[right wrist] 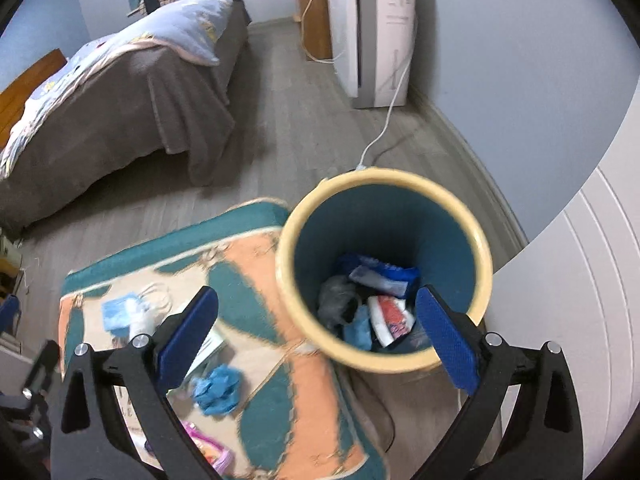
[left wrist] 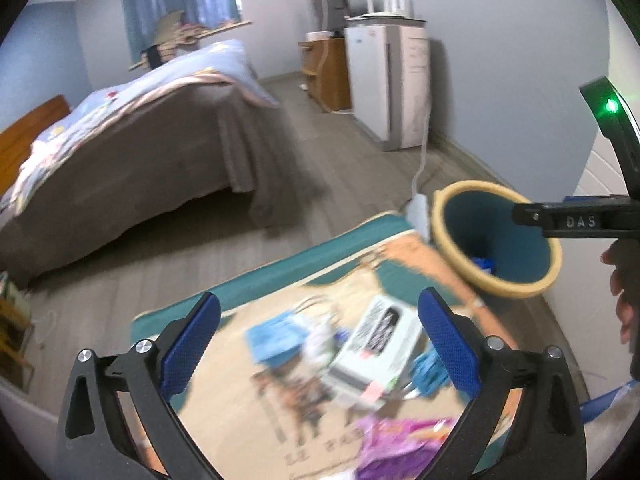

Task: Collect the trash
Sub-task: 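Move both tools back toward the remaining trash on the cushion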

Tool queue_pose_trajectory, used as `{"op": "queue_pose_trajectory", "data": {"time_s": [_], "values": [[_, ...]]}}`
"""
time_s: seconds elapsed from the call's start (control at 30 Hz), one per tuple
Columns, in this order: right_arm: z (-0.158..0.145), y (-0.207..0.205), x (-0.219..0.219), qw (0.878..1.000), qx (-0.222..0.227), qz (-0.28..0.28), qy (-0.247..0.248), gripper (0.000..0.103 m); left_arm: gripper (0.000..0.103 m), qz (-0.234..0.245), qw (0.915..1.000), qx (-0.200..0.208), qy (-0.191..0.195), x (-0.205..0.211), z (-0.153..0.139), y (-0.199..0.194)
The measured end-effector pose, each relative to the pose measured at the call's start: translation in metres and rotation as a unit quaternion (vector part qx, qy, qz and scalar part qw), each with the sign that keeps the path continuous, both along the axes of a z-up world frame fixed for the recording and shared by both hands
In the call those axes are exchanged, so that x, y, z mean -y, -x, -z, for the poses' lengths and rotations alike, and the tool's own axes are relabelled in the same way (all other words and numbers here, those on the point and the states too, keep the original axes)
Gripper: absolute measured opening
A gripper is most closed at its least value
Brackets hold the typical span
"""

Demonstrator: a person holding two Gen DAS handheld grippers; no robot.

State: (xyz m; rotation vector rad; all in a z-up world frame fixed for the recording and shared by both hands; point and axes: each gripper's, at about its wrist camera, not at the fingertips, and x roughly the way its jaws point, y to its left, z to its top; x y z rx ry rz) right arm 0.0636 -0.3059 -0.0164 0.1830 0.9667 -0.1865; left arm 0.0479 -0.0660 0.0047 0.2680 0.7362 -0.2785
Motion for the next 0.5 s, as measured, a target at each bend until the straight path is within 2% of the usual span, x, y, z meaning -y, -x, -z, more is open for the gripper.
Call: {"op": "queue_pose_trajectory", "data": {"time_s": [0.13,0.27,0.33,0.4,0.5], "values": [[0.002,0.008,-0.032,0.999,0.004,-0.039,0.025,0.097,0.098,-0.041,0.9990,-0.003,0.017,-0.038,-0.002,0.013],[0.008,0.017,-0.058,0.998,0.009,-0.070,0.005,0.097,0.098,-0.068,0.9970,-0.009,0.035,-0.062,0.001,0.022],[0.013,0.020,-0.074,0.996,0.004,-0.086,0.014,0.097,0.098,-0.082,0.9961,-0.004,0.033,-0.073,0.003,0.023],[0.021,0.021,-0.089,0.994,-0.012,-0.110,0.021,0.097,0.098,-0.092,0.9950,-0.006,0.037,-0.082,0.005,0.022],[0.037,0.024,-0.103,0.991,-0.048,-0.126,0.000,0.097,0.098,-0.109,0.9927,-0.018,0.049,-0.097,0.009,0.017]]}}
